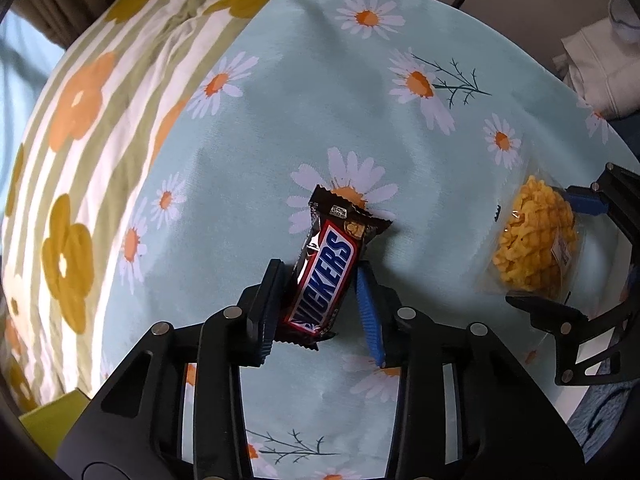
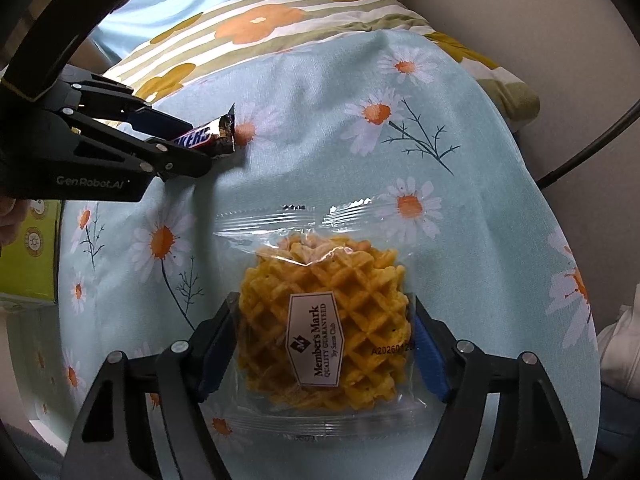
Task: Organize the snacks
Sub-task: 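Lift and carry the Snickers bar and waffle pack over the box with both tools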
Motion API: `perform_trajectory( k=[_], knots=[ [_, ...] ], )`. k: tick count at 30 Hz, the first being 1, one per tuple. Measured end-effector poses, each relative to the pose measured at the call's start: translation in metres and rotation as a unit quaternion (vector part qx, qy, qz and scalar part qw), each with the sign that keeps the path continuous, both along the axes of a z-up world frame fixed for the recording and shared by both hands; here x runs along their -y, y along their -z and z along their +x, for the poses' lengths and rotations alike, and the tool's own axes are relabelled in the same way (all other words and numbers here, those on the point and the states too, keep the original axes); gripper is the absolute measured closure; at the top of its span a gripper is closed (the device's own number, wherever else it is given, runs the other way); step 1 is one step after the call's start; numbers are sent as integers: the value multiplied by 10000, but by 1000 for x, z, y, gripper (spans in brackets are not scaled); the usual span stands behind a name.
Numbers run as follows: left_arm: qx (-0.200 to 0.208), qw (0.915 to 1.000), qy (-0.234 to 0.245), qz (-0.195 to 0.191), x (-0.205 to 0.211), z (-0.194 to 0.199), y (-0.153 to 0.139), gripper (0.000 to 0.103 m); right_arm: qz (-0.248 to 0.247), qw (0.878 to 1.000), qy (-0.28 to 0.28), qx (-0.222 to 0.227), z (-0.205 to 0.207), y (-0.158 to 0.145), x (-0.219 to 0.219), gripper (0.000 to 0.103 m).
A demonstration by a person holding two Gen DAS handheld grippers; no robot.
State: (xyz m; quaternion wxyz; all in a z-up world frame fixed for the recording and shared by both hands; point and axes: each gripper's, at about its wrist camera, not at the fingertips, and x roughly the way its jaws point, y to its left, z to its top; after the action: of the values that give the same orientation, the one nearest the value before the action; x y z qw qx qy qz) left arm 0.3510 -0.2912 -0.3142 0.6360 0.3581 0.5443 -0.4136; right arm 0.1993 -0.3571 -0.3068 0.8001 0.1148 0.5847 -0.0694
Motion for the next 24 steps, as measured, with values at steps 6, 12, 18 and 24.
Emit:
perform_trajectory(
  k=[6,12,18,24],
  knots=[
    [24,9999,-107,-62,-4,-4,-5,74,73,9999,-7,81,1,-4,3,33],
    [22,9990,-365,-263,-10,-5,-23,76,45,9997,-72,231,-2,-18,4,34],
    [86,9942,-795,-718,-21,-2,-58,76,49,9987,-109,503,-1,-44,11,34],
    [248,9806,-1410,-1340,-44,-2,-108,77,-51,9950,-358,929,11,-84,14,34]
  ],
)
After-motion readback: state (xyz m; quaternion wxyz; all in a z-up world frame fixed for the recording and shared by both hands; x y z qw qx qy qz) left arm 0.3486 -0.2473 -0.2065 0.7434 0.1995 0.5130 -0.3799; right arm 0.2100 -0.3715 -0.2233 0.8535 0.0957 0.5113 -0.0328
